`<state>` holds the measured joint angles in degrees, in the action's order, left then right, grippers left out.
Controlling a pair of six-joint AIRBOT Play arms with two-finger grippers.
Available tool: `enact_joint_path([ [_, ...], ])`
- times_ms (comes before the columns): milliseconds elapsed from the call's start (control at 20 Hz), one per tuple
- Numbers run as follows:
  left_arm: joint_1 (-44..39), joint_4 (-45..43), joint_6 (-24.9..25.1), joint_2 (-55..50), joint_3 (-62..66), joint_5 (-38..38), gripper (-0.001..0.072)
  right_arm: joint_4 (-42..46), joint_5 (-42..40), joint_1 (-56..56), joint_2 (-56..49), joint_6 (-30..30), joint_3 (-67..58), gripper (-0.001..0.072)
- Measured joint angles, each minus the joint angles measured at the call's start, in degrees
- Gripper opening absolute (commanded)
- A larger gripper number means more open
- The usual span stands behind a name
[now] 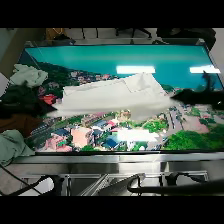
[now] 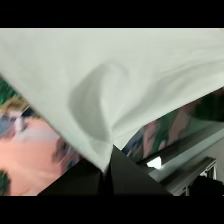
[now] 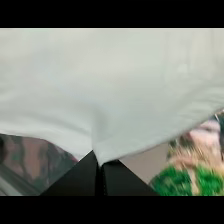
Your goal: Fold the shirts.
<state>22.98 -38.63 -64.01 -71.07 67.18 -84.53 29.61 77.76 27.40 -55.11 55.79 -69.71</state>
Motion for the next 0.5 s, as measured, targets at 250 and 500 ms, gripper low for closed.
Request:
enact_joint_path([
  [250, 3.3, 10.7, -1.2, 14.4, 21.5, 1.8, 0.0008, -8.2, -4.5, 5.1, 13.0, -1.7, -19.1, 0.0014],
  [500, 12.7, 13.7, -3.1, 22.7, 37.4, 6.0, 0.0008, -6.7, -13.4, 7.7, 19.2, -2.5, -33.5, 0.0015],
])
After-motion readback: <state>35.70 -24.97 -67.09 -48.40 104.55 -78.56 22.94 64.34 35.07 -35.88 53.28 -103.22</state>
